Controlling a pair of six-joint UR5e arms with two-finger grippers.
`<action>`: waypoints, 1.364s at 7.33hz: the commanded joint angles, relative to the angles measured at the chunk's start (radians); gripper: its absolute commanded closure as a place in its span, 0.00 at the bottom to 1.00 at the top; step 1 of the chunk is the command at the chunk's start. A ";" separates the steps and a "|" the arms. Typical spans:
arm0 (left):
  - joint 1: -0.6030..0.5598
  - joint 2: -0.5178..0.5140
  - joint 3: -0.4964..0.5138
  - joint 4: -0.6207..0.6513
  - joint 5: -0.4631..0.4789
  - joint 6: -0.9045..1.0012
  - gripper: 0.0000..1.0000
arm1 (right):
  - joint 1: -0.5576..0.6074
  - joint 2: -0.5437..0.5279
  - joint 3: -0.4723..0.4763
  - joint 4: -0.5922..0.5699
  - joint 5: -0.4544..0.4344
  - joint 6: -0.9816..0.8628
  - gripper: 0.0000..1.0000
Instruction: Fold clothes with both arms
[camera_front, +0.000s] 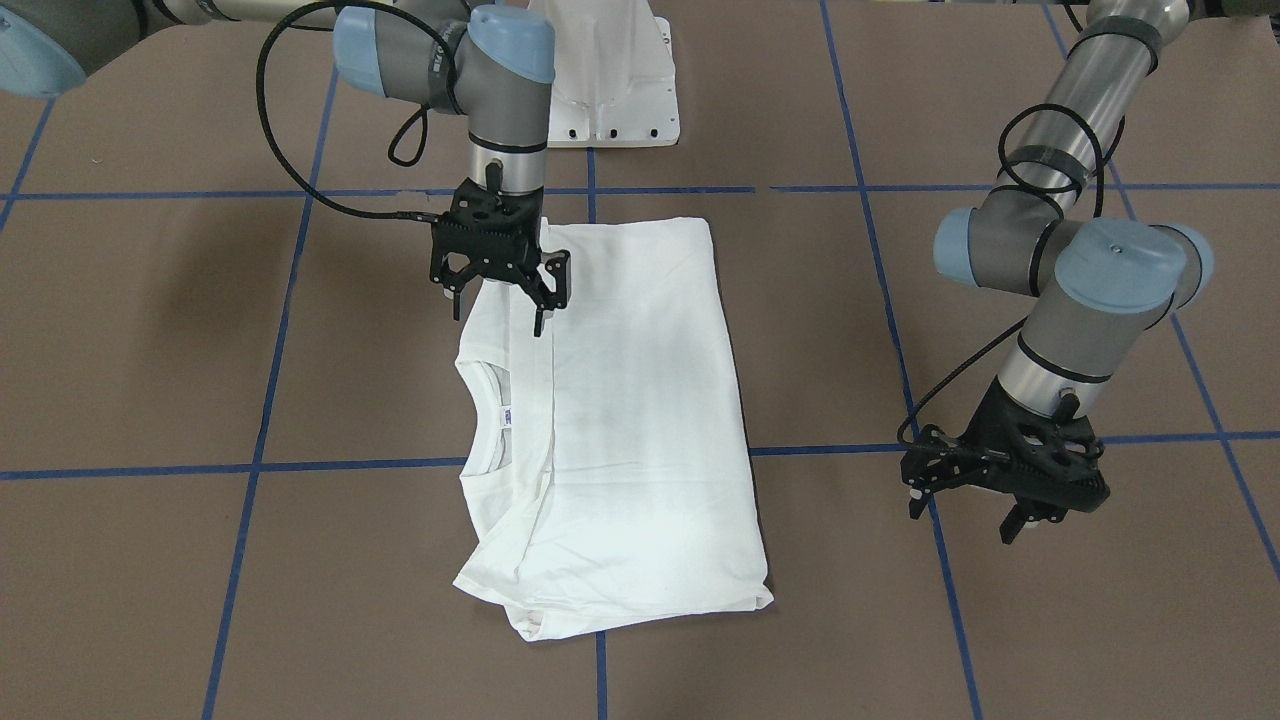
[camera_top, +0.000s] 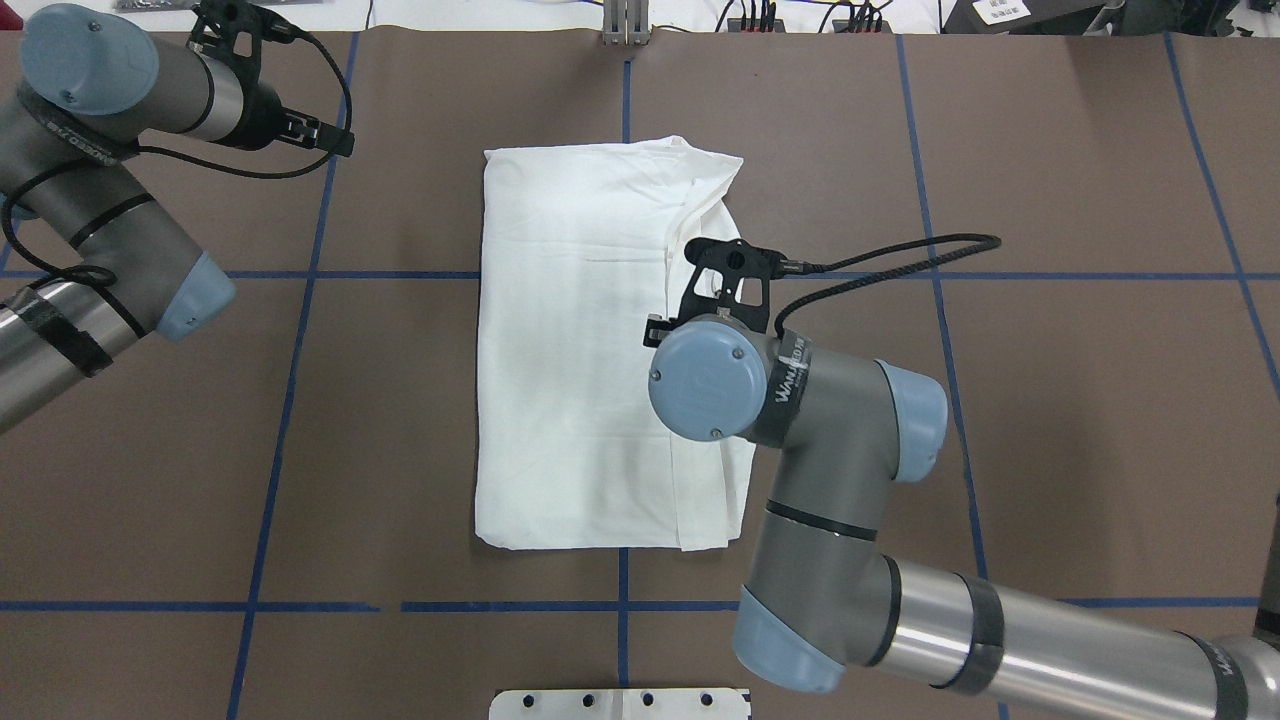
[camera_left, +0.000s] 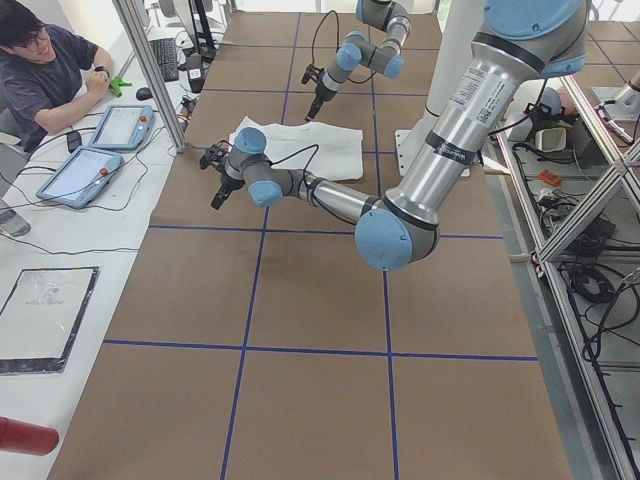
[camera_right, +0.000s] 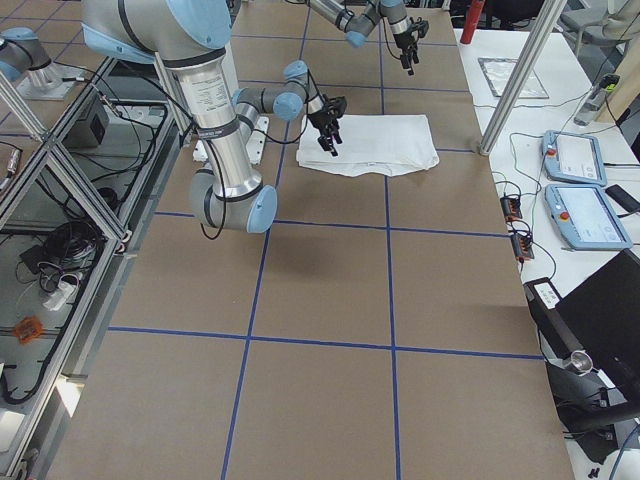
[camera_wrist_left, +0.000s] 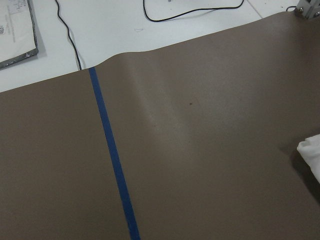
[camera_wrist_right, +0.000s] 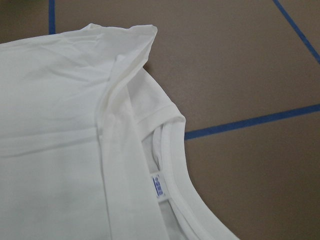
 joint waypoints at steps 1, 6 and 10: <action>0.001 0.000 -0.003 0.000 -0.001 -0.001 0.00 | 0.086 0.190 -0.279 0.011 0.024 0.010 0.00; 0.001 0.012 -0.008 -0.006 0.001 -0.001 0.00 | 0.142 0.405 -0.754 0.122 0.041 -0.116 0.00; 0.002 0.014 -0.017 -0.008 0.001 -0.001 0.00 | 0.140 0.400 -0.767 -0.011 0.063 -0.288 0.00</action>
